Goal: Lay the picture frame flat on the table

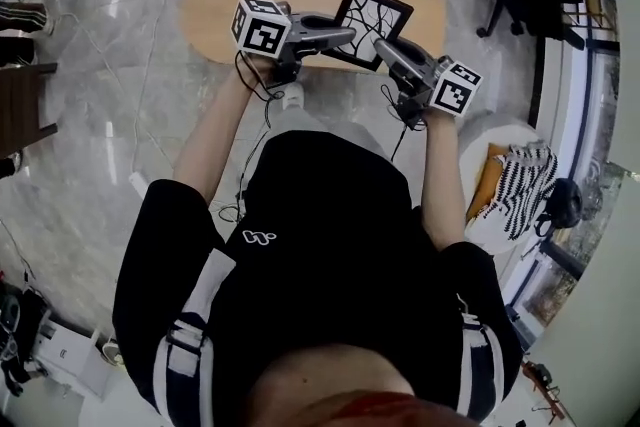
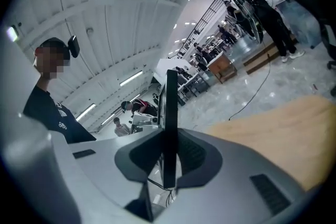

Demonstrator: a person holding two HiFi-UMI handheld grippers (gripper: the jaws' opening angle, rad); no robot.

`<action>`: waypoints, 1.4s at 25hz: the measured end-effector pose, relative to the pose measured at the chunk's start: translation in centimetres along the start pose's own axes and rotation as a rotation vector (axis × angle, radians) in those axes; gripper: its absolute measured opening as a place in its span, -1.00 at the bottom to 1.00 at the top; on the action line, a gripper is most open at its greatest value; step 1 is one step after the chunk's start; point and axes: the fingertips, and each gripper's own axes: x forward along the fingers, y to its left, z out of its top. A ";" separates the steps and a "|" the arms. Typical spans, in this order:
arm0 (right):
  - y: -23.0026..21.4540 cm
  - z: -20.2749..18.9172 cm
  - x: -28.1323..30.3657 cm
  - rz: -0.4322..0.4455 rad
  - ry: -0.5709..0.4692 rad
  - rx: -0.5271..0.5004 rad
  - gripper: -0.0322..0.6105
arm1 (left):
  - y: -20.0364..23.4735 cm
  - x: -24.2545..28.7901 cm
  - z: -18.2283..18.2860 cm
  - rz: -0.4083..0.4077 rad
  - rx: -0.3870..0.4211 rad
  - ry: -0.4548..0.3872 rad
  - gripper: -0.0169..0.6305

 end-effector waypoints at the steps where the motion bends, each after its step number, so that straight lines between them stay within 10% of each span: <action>1: -0.6 -0.3 -0.1 -0.004 0.001 0.011 -0.67 | 0.5 0.2 -0.3 0.009 -0.013 -0.005 -0.82; 9: -6.6 -3.1 -0.1 0.004 0.032 0.116 -0.67 | 6.1 1.9 -3.5 0.104 -0.127 -0.010 -0.81; 22: -27.0 -15.4 4.0 -0.024 0.105 0.396 -0.67 | 27.4 2.8 -15.3 0.234 -0.411 0.006 -0.77; 35: -34.1 -22.4 3.2 0.013 0.112 0.464 -0.68 | 34.7 1.9 -23.8 0.342 -0.413 -0.022 -0.68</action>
